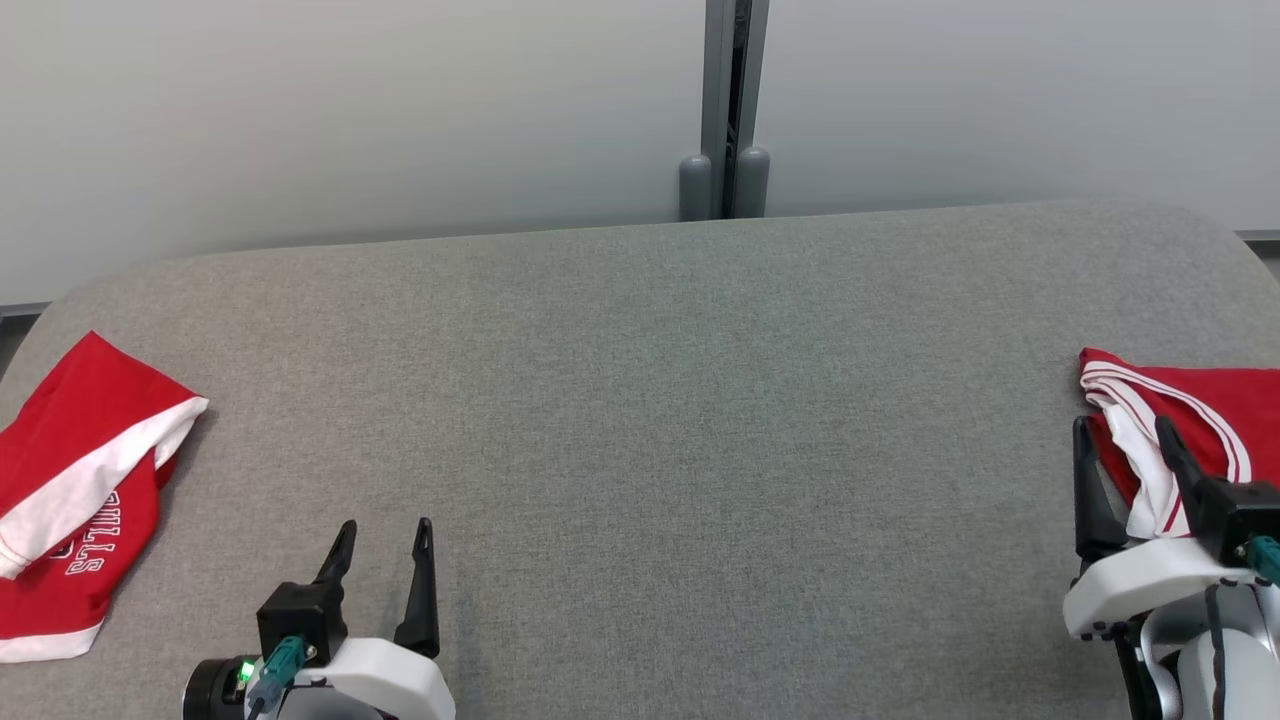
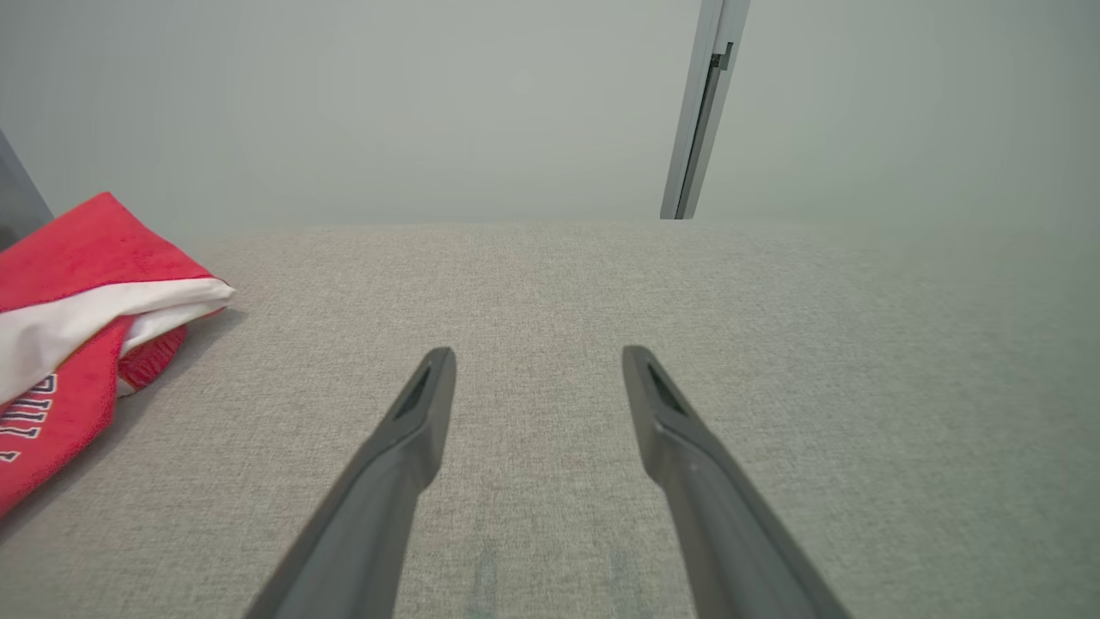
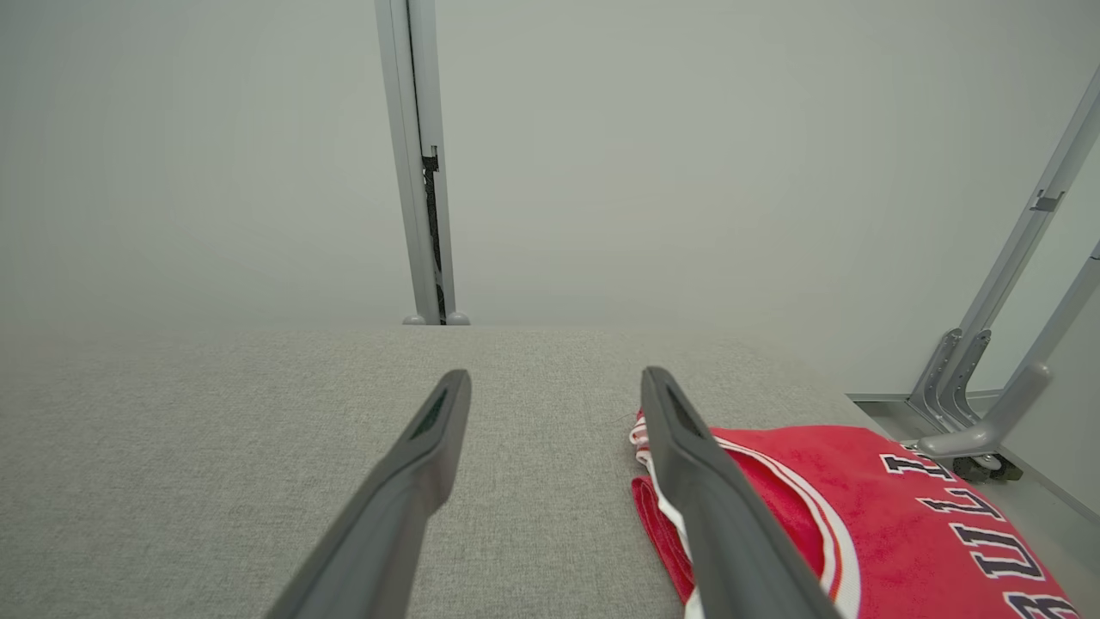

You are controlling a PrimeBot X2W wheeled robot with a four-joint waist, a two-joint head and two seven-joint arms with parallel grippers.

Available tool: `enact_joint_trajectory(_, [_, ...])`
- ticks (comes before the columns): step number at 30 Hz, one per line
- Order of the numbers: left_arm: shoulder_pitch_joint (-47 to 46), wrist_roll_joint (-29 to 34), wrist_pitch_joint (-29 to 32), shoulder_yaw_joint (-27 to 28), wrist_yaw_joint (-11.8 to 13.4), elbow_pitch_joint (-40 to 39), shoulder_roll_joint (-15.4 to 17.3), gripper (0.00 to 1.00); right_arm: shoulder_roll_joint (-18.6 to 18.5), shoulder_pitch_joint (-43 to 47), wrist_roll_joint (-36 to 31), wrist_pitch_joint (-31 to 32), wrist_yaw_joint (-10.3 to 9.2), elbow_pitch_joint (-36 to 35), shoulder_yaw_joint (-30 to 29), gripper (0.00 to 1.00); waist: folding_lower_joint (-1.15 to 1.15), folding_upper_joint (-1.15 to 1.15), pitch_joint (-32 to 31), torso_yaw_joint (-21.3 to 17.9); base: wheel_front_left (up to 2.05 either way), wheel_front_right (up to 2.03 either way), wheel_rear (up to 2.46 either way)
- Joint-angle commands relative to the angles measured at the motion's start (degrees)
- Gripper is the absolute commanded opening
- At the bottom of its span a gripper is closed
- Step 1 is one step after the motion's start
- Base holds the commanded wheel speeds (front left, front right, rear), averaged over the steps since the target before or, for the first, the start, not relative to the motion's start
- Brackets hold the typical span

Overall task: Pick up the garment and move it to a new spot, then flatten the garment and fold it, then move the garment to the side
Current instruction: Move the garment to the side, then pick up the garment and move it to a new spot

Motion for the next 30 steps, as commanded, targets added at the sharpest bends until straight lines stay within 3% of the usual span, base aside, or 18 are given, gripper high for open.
enact_joint_trajectory(1, [1.0,-0.4,-0.1,0.6,0.5,-0.3,0.3,1.00,-0.2,1.8,0.6,-0.1,-0.02,-0.5,0.8,1.00,0.00,0.00,-0.8,0.3,0.00,0.00,0.00])
enact_joint_trajectory(13, [4.2,0.1,-0.1,2.3,1.8,-1.5,0.3,1.00,-0.2,6.6,6.1,-0.1,-0.02,-1.4,5.3,1.00,0.00,0.00,-3.9,1.4,0.00,0.00,0.00])
enact_joint_trajectory(30, [6.0,1.4,-0.1,4.1,1.9,-3.3,0.3,1.00,-0.2,8.6,8.0,-0.1,-0.02,-2.3,7.1,1.00,0.00,0.00,-5.0,1.3,0.00,0.00,0.00])
